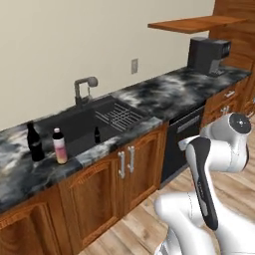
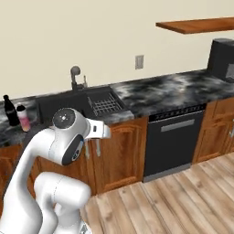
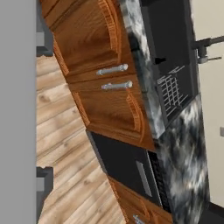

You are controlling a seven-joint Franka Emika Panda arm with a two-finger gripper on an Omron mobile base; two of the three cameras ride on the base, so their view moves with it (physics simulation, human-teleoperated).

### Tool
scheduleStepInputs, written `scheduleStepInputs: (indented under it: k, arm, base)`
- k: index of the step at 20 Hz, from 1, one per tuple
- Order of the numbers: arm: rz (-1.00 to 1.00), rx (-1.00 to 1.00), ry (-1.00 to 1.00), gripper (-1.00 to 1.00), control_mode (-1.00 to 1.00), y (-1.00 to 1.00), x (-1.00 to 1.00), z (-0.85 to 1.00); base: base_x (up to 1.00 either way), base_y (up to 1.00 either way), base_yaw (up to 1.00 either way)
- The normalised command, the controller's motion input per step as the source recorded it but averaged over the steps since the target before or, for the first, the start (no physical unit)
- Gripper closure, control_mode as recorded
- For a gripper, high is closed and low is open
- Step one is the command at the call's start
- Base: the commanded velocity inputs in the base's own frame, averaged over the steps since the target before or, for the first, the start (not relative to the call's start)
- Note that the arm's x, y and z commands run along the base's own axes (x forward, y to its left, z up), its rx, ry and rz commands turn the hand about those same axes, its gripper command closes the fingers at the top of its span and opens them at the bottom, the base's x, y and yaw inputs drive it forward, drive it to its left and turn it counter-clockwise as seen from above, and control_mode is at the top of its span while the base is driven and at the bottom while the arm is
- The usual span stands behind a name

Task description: Place the large bottle from the dining counter next to the other large bottle outside the sink, and place the small bottle from the dining counter next to the other small bottle inside the sink.

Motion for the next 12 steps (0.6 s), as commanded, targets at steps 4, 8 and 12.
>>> scheduleStepInputs:
  k: [4, 8, 12]
  arm:
    - [0.00, 0.00, 0.00, -1.00, 1.00, 0.00, 0.00, 0.00]
    - [0.00, 0.00, 0.00, -1.00, 1.00, 0.00, 0.00, 0.00]
    - [0.00, 0.00, 0.00, -1.00, 1.00, 0.00, 0.00, 0.00]
  base:
    - [0.41, -0.49, -0.45]
    - [0.65, -0.61, -0.40]
    - [0.72, -0.67, -0.34]
